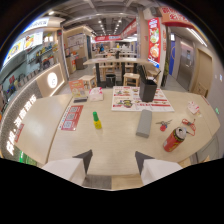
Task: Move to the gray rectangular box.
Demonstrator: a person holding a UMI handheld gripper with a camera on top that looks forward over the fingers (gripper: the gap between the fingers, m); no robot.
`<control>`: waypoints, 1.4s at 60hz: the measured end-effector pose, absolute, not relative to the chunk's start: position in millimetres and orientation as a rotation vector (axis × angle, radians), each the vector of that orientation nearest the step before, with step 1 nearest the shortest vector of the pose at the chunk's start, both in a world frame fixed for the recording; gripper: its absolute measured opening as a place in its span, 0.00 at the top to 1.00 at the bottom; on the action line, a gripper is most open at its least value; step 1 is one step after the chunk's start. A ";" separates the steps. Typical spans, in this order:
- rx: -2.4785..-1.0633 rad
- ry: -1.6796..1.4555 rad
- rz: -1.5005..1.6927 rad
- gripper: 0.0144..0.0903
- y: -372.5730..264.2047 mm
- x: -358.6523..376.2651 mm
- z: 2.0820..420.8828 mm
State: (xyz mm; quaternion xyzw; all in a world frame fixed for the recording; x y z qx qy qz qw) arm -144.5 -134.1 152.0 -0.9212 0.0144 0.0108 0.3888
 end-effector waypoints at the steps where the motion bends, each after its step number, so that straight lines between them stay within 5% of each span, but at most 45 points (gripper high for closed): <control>1: -2.344 0.037 0.026 0.07 -134.5 -143.5 151.6; 18: -2.374 0.052 -0.040 0.08 -134.2 -80.7 127.5; 37: -2.388 0.047 -0.061 0.08 -64.3 -26.6 89.4; 61: -2.364 0.048 -0.071 0.08 33.4 3.3 53.5; 84: -2.364 0.041 -0.082 0.08 49.8 11.5 42.3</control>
